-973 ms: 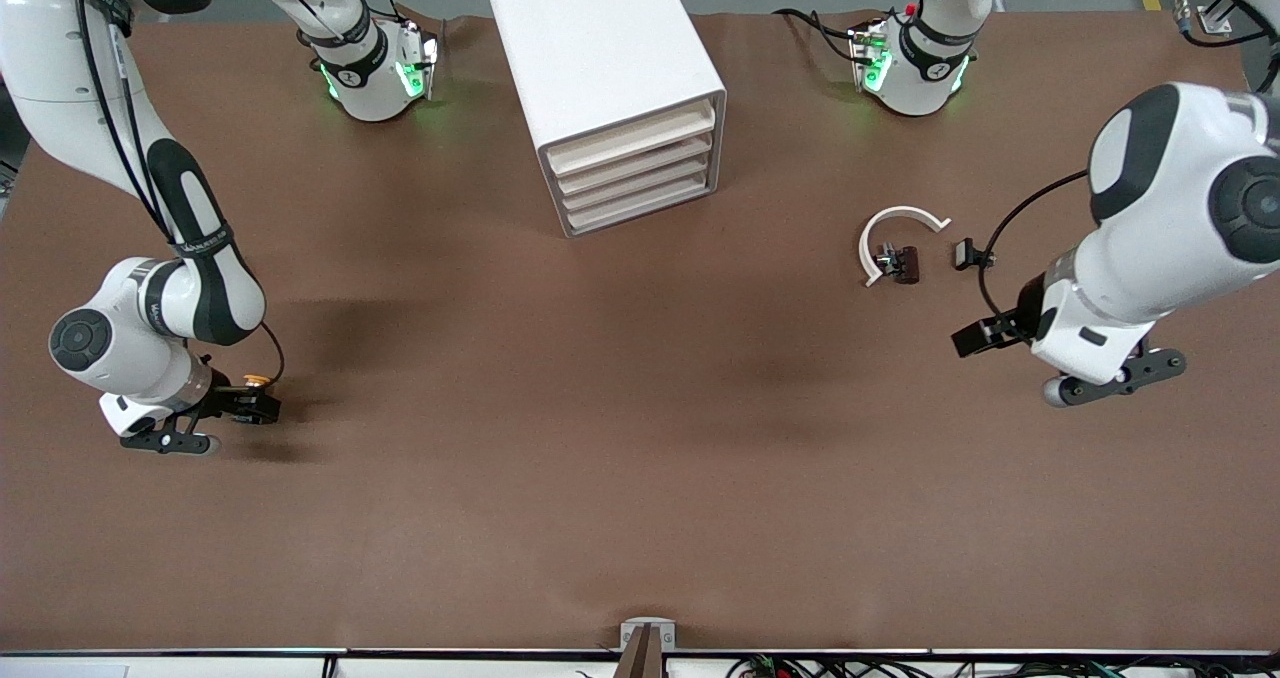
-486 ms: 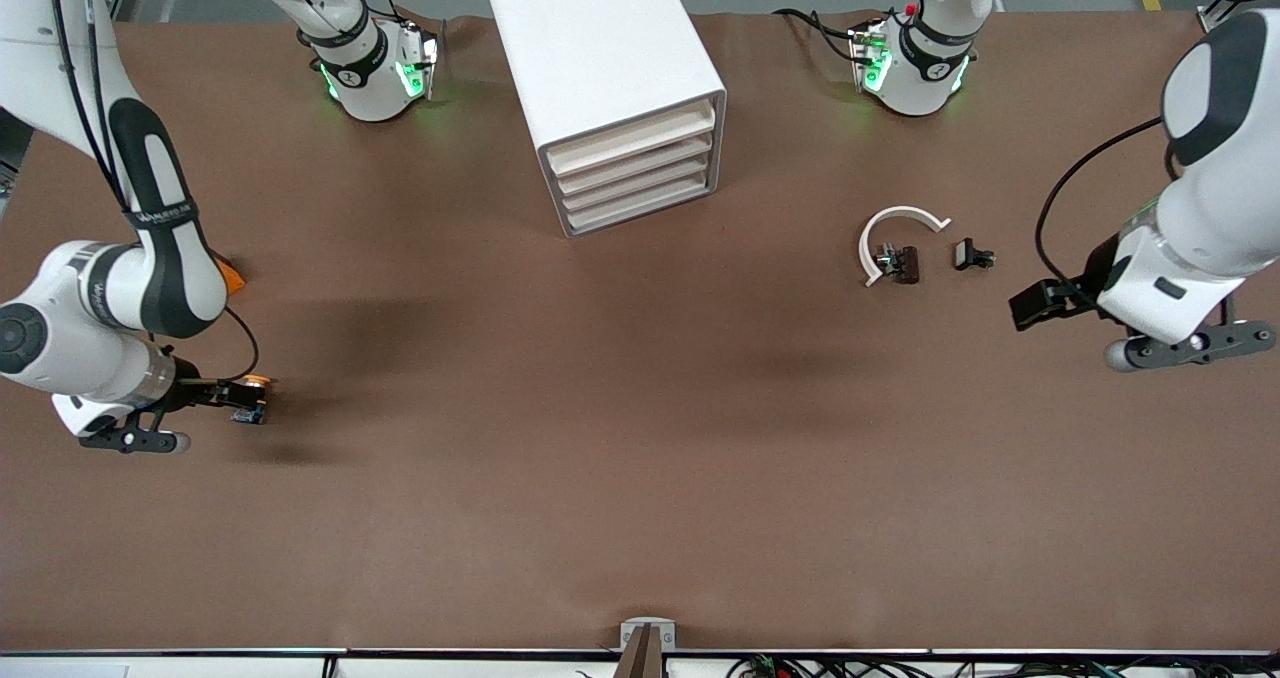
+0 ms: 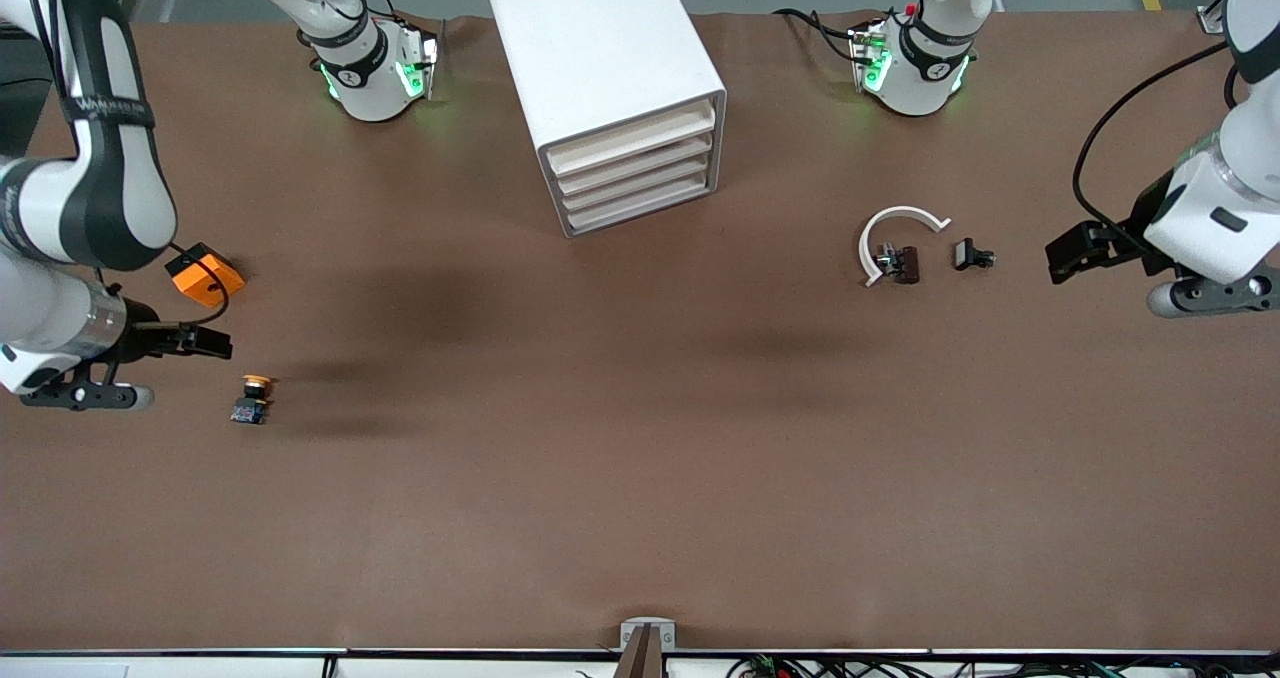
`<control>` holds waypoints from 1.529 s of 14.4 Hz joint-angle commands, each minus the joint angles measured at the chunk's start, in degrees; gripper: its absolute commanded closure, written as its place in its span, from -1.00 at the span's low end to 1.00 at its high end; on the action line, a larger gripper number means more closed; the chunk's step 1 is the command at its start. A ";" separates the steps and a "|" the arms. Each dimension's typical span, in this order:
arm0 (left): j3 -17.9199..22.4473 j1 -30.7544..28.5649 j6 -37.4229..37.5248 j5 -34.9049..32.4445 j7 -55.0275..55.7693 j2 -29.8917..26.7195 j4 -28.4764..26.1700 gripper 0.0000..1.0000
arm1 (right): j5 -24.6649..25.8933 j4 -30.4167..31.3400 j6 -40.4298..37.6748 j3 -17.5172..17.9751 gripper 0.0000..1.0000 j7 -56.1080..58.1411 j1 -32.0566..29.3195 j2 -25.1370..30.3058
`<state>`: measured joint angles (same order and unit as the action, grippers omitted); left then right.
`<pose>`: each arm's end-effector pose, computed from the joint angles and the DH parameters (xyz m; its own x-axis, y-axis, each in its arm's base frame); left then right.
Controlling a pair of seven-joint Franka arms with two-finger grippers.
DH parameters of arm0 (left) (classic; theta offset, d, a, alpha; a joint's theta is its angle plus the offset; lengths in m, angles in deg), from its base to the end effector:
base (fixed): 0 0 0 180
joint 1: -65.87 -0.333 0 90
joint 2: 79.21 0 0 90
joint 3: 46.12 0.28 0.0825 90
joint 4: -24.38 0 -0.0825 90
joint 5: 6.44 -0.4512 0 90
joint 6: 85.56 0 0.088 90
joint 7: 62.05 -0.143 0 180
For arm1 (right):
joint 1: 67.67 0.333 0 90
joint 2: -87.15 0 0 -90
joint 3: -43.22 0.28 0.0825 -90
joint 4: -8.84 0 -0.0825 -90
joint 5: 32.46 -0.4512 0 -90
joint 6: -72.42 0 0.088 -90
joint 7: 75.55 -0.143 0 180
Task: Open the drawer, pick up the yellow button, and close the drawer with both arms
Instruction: 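Lower the button onto the table with the right gripper and release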
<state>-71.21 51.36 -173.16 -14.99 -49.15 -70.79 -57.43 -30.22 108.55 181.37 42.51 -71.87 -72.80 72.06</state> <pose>0.6483 -0.0830 0.5405 0.9988 0.0480 -0.0118 0.0467 -0.9947 -0.0919 0.6659 -0.0721 0.3164 0.9942 -0.0244 -0.1044 -0.0212 -0.9993 0.0321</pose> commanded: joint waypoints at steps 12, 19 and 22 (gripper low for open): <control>19.99 15.38 -3.28 6.09 -5.60 -14.13 -13.72 -1.00 | -2.16 -8.30 -18.77 -0.35 -1.00 -0.34 1.89 9.29; 20.17 15.30 -2.93 6.18 -8.68 -13.61 -12.85 -1.00 | -1.46 -11.36 -19.47 -0.43 -1.00 -0.16 1.80 9.03; 19.64 15.73 -2.93 6.18 -8.68 -13.69 -11.88 -1.00 | -1.10 -16.37 -24.21 -0.52 -1.00 -0.25 1.45 9.03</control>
<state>-51.52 66.72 -175.91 -9.57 -56.56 -83.77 -70.01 -31.53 96.57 160.38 41.95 -71.87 -70.96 81.59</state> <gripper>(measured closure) 0.000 0.000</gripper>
